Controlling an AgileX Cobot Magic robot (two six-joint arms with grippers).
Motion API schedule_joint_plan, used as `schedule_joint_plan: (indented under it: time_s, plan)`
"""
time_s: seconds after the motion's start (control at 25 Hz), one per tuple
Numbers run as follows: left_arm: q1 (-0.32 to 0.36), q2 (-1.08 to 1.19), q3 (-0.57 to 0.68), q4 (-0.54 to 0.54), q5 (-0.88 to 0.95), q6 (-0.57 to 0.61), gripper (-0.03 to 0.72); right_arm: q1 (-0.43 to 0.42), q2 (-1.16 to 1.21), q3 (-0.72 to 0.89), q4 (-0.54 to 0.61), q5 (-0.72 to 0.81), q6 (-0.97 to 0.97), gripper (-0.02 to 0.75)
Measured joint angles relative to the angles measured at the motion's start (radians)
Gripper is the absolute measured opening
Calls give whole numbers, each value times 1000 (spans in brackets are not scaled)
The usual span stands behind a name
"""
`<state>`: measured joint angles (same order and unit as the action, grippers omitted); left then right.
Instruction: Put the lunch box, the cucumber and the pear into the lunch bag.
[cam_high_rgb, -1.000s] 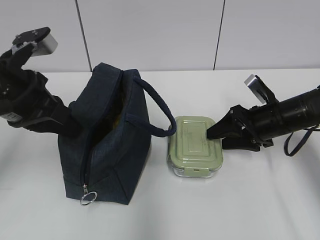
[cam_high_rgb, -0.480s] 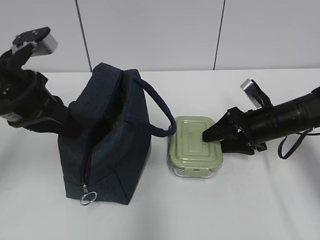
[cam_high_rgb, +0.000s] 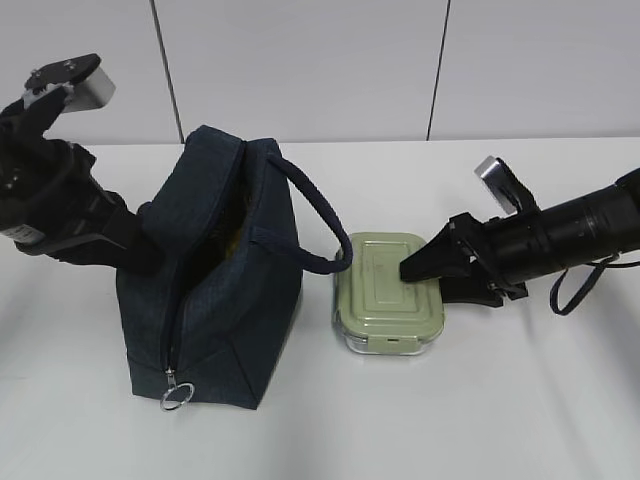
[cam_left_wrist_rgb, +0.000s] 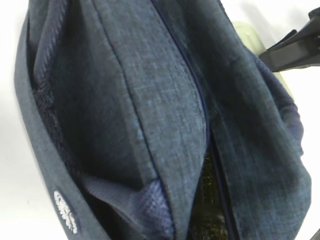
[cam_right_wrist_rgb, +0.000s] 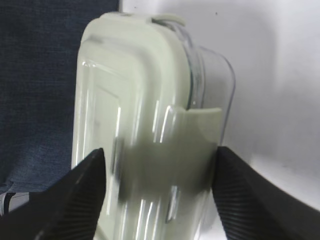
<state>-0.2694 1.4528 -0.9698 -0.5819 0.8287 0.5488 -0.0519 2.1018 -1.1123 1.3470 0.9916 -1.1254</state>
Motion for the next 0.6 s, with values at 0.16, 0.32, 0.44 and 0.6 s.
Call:
schedule_joint_plan:
  time_s: [0.16,0.32,0.44,0.6]
  plan:
    - [0,0,0,0,0,0,1,2,3,-2,-2,0,-1,510]
    - [0,0,0,0,0,0,1,2,8,-2,-29,5,1,460]
    - [0,0,0,0,-1,0,1,2,8,-2,-27,18,15,384]
    - [0,0,0,0,-1,0,1,2,9,-2,-33,29,19,363]
